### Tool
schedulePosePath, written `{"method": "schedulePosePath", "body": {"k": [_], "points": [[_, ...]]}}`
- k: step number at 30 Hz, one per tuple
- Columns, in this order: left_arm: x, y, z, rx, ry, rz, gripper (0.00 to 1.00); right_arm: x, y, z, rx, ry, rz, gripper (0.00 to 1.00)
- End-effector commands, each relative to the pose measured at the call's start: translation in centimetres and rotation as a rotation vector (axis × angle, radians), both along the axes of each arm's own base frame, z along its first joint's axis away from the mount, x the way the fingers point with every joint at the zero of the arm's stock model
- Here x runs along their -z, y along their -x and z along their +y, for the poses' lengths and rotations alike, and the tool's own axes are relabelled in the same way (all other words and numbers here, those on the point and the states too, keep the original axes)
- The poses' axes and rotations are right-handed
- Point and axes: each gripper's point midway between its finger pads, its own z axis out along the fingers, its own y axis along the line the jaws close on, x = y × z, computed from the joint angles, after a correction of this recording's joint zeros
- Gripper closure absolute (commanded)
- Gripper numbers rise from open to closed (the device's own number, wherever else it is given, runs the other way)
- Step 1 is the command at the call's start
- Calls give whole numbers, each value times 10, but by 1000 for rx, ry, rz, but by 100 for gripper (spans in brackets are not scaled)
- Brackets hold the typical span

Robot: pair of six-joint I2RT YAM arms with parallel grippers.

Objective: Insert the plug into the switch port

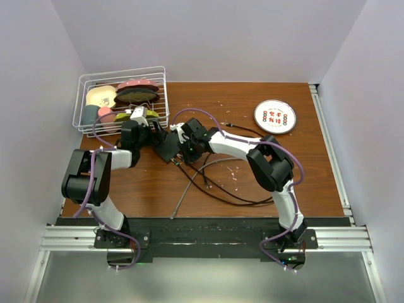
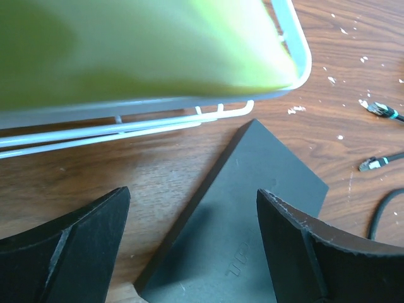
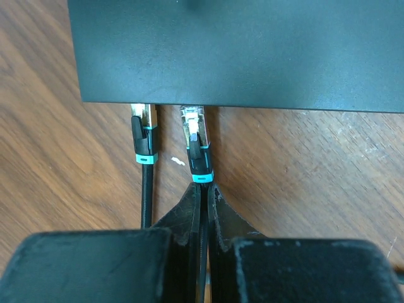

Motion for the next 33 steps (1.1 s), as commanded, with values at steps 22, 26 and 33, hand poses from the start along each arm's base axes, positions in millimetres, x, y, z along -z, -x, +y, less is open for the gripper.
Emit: {"method": "schedulePosePath", "body": {"k": [22, 26, 33], "points": [[17, -1, -25, 122, 49, 43, 20, 3, 4, 7, 88, -1, 113, 100], [23, 0, -32, 149, 37, 69, 21, 0, 2, 8, 100, -5, 106, 100], [35, 3, -39, 170, 11, 127, 23, -1, -4, 13, 120, -27, 101, 100]]}}
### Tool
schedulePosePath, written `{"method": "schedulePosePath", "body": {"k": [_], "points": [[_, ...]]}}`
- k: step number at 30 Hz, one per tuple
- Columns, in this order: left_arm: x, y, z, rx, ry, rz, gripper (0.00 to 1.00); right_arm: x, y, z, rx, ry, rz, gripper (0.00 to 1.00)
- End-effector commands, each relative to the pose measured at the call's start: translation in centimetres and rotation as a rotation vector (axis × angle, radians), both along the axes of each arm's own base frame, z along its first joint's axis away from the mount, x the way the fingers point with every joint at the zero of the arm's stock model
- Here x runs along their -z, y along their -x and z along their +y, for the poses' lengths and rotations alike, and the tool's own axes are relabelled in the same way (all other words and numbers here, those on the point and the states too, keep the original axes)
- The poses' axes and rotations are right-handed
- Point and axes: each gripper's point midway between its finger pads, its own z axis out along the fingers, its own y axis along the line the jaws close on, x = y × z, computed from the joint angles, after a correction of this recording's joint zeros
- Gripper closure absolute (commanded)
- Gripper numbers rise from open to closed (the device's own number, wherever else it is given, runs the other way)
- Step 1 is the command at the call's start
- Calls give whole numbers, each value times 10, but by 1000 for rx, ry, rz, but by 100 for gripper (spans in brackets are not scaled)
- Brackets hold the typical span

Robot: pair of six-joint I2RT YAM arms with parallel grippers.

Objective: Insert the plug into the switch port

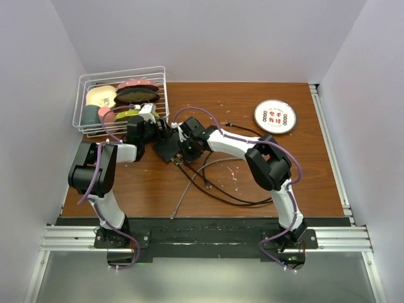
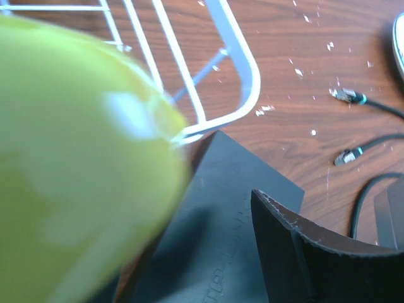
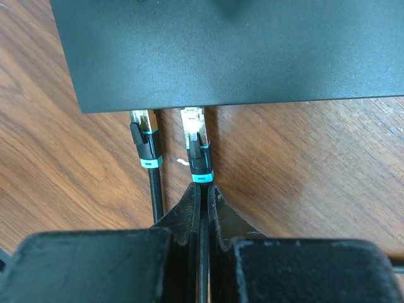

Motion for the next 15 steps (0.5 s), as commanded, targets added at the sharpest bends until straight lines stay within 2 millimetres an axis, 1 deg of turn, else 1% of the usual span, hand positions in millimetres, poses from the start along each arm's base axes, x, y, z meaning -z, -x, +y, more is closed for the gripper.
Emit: {"method": "schedulePosePath", "body": {"k": [1, 3, 4, 5, 7, 15], "points": [[35, 19, -6, 34, -31, 150, 23, -1, -8, 11, 23, -29, 4, 100], [37, 17, -6, 36, -33, 160, 23, -1, -9, 13, 29, -35, 6, 100], [43, 19, -6, 37, -35, 185, 23, 0, -9, 12, 30, -31, 8, 100], [42, 16, -7, 37, -35, 186, 23, -1, -9, 12, 31, -32, 5, 100], [52, 19, -6, 38, -42, 225, 23, -2, -10, 12, 33, -30, 2, 100], [58, 22, -8, 55, -43, 266, 27, -3, -13, 8, 52, -27, -4, 100]]}}
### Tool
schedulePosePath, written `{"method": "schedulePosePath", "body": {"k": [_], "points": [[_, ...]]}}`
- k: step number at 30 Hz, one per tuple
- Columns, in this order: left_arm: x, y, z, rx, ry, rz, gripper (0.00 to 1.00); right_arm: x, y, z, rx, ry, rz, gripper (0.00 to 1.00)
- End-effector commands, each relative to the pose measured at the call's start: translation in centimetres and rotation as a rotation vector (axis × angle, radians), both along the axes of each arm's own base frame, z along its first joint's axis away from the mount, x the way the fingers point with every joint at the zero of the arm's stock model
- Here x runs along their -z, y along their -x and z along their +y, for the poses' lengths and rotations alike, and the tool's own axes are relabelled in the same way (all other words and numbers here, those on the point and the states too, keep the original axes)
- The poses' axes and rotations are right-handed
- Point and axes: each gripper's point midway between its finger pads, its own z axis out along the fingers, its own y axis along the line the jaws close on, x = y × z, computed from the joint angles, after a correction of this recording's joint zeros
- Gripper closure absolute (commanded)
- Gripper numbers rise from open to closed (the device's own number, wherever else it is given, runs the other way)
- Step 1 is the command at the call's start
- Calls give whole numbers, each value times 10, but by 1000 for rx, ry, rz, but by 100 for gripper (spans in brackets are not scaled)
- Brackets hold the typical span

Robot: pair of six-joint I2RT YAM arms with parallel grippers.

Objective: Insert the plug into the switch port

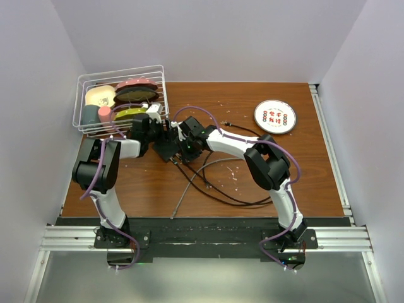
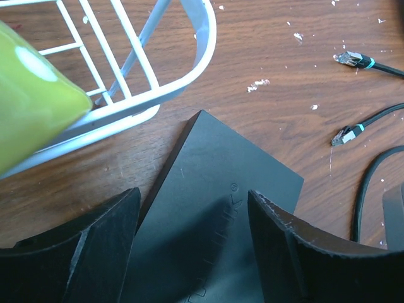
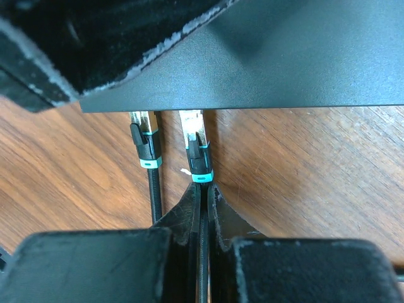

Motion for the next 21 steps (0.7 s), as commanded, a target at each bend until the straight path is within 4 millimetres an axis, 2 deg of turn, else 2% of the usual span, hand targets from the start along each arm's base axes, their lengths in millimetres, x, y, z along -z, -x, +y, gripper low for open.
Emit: {"method": "schedulePosePath", "body": {"k": [1, 8, 13, 21], "points": [[41, 20, 9, -27, -3, 188, 29, -4, -9, 2, 32, -13, -10, 100], [50, 28, 4, 14, 0, 248, 37, -6, -10, 0, 49, -12, -15, 100], [55, 44, -3, 53, 7, 306, 42, -7, -10, -3, 66, -10, -24, 100], [64, 67, -7, 66, -29, 366, 44, -17, -16, 1, 128, -62, -51, 100]]}}
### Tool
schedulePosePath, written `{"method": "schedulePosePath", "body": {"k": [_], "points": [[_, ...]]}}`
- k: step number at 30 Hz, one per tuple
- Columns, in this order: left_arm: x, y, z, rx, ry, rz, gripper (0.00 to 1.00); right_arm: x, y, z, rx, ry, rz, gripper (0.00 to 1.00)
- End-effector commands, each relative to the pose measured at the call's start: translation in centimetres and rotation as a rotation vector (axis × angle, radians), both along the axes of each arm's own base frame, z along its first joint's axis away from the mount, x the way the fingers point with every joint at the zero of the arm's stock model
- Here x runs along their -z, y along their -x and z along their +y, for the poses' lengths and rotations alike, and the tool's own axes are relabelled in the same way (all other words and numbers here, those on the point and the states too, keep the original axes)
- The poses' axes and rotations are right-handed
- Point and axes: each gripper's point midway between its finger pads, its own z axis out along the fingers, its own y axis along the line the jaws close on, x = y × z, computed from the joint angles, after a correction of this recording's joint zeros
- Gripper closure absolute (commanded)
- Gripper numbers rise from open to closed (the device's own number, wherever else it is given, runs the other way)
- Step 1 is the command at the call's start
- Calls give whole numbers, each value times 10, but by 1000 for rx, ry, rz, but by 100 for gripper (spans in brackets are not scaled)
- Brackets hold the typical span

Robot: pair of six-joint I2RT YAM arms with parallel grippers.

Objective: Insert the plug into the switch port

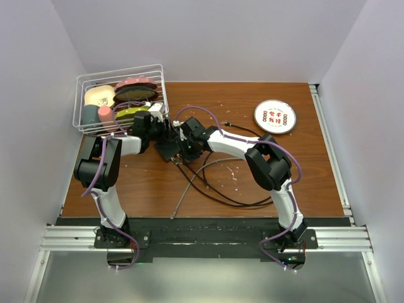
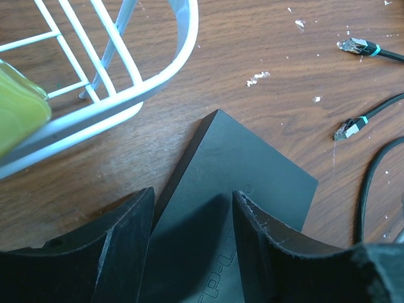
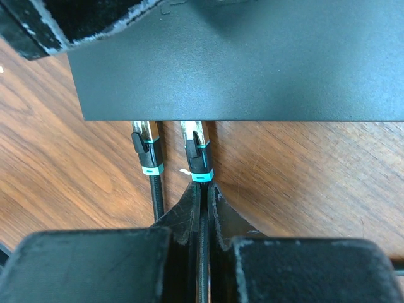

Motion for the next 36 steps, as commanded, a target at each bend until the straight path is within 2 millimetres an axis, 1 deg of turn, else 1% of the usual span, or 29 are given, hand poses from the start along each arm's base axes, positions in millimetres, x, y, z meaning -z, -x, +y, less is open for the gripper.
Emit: {"method": "schedulePosePath", "body": {"k": [1, 11, 13, 19, 23, 31, 33, 36], "points": [[57, 67, 0, 9, -19, 315, 45, -19, -15, 3, 73, -48, -68, 100], [63, 76, -10, 53, -9, 341, 51, -25, -27, 6, 90, -76, -101, 100], [65, 79, -11, 61, -8, 348, 52, -28, -30, 8, 90, -87, -109, 100], [67, 83, -14, 79, 6, 360, 53, -32, -39, 8, 101, -104, -131, 100], [69, 85, -16, 87, 16, 368, 57, -35, -44, 11, 108, -127, -147, 100], [69, 90, -17, 100, 24, 378, 61, -38, -58, 22, 107, -160, -178, 100], [70, 91, -18, 101, 24, 382, 61, -43, -62, 26, 107, -169, -192, 100], [70, 92, -18, 103, 24, 383, 62, -45, -70, 26, 127, -177, -204, 100]]}}
